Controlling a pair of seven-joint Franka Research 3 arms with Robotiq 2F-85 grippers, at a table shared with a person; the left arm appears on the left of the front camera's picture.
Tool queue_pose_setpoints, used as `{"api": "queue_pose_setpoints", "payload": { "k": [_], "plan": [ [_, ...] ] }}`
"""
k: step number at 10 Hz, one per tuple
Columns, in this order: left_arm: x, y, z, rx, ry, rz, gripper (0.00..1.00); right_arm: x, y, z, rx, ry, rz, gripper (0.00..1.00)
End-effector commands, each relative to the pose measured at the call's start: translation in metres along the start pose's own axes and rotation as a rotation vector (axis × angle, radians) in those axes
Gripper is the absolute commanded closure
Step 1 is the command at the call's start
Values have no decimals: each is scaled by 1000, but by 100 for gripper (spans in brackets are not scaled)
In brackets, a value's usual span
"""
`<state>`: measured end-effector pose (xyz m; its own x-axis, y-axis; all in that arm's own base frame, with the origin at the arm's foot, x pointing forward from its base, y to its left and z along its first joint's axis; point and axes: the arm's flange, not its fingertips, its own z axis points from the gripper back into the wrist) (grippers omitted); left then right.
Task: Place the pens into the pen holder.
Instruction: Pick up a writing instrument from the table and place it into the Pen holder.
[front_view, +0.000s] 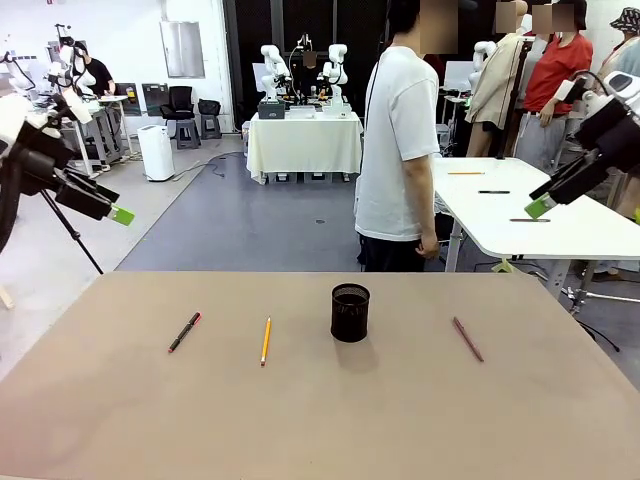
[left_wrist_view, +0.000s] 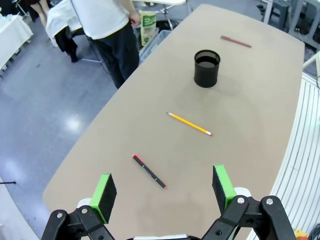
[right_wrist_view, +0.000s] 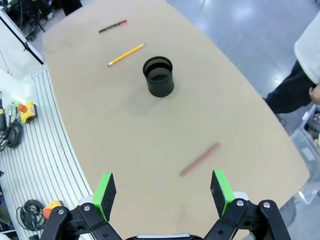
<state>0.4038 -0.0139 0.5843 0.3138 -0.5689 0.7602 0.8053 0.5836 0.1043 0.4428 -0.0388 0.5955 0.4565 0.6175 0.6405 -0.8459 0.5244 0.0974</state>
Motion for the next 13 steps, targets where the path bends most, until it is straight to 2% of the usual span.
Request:
{"api": "queue_pose_setpoints", "payload": {
  "k": [1,7,8,13],
  "plan": [
    [7,7,9,9,-20,5,0,0,0,12,9,-70,33,0],
    [8,10,19,14,-55,16,0,-3,-1,23,-14,-124,25,0],
    [9,9,20,40,-24,28,0,-6,0,27,-22,-78,4,0],
    [9,9,20,40,-24,28,0,-6,0,27,-22,-78,4,0]
  ]
}}
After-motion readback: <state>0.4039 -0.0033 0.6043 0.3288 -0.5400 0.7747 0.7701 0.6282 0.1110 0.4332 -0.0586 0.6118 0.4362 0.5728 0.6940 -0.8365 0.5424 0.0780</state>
